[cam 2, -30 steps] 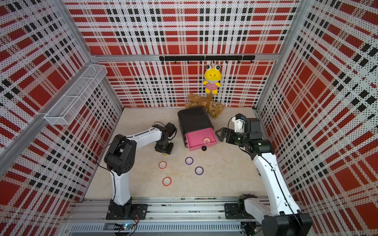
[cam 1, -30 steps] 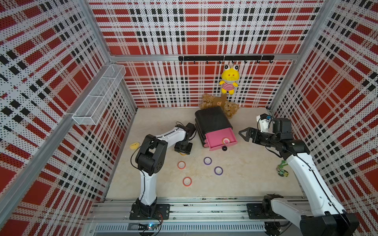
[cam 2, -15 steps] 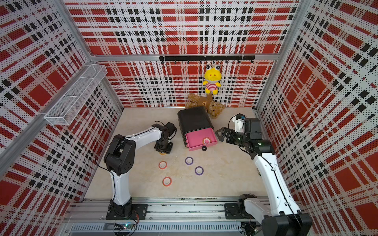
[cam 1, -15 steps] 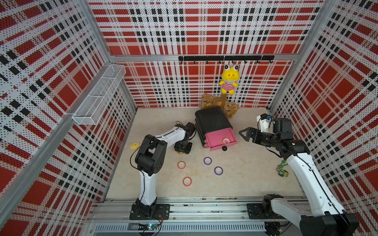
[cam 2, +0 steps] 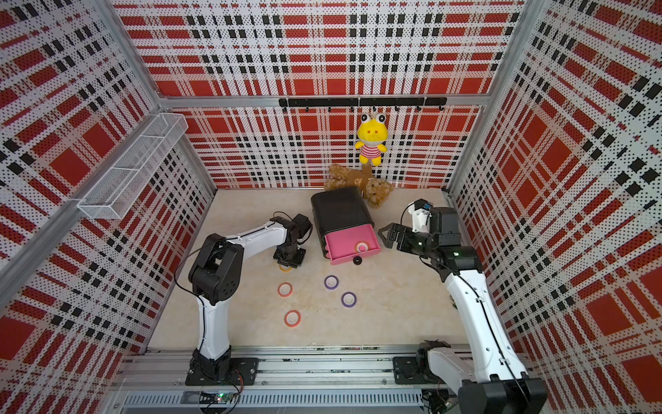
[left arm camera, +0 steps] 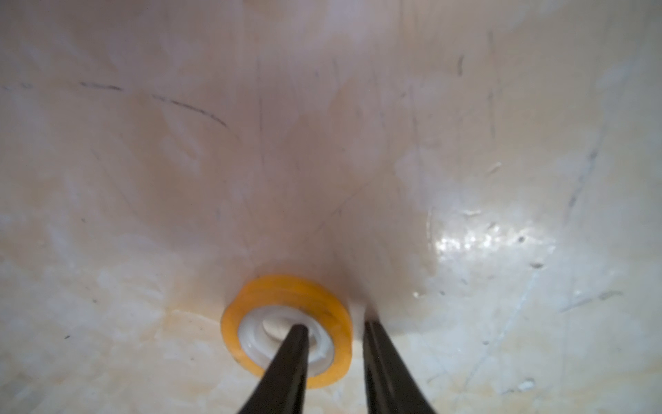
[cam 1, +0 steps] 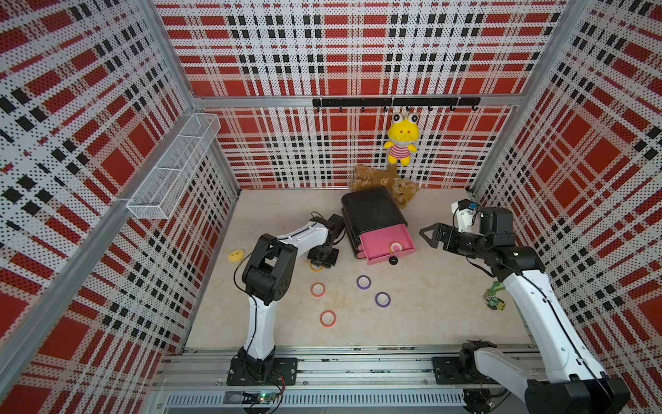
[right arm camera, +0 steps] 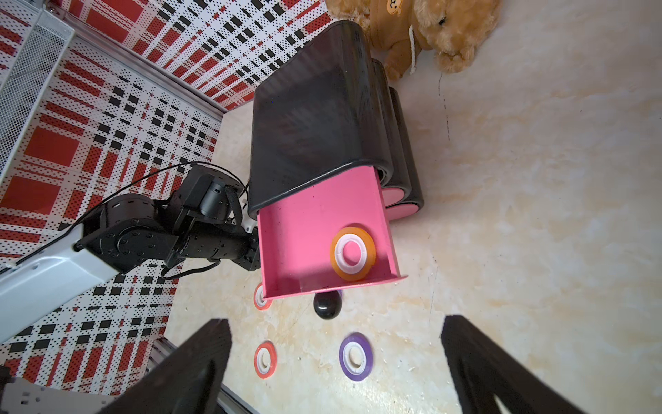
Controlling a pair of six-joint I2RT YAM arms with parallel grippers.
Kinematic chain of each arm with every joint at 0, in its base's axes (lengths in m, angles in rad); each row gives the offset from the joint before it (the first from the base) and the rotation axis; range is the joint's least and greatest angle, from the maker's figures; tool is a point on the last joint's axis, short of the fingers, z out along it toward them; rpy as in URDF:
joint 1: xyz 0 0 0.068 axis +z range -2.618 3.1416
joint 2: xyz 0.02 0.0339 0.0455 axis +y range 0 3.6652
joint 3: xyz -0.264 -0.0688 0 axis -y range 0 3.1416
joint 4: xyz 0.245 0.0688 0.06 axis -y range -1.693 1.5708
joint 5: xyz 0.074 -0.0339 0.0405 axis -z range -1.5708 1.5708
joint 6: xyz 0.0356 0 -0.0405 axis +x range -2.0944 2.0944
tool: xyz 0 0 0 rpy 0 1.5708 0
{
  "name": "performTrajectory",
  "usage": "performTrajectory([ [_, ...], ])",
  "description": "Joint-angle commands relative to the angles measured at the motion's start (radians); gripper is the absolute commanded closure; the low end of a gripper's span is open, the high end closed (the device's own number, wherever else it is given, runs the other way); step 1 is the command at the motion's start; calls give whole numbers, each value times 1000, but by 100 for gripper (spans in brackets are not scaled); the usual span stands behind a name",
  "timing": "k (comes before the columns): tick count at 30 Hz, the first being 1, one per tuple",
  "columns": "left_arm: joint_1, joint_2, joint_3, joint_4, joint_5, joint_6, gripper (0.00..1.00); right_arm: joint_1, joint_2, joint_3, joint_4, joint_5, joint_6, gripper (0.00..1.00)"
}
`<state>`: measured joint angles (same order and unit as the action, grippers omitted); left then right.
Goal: Place the transparent tape into the drawer according to color
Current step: Pick up the tape at the center of the board.
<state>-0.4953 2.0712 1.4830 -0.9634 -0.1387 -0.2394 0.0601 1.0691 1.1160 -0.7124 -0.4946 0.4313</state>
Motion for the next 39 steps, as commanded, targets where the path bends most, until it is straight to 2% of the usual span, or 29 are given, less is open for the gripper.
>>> performTrajectory([
  [1, -5, 51, -63, 36, 12, -7, 81, -14, -19, 8, 2, -3, -2, 0],
  [4, -5, 50, -87, 56, 29, -12, 100, -15, -19, 10, 2, -4, -3, 0],
  [25, -7, -75, 60, -75, -15, -24, 100, -16, -21, 15, 7, -12, 1, 0],
  [34, -51, -109, 158, -137, -36, -45, 100, -17, -21, 16, 7, -13, 4, 0],
  [39, -72, -164, 146, -137, -48, -74, 100, -17, -27, 7, 7, -12, 6, 0],
])
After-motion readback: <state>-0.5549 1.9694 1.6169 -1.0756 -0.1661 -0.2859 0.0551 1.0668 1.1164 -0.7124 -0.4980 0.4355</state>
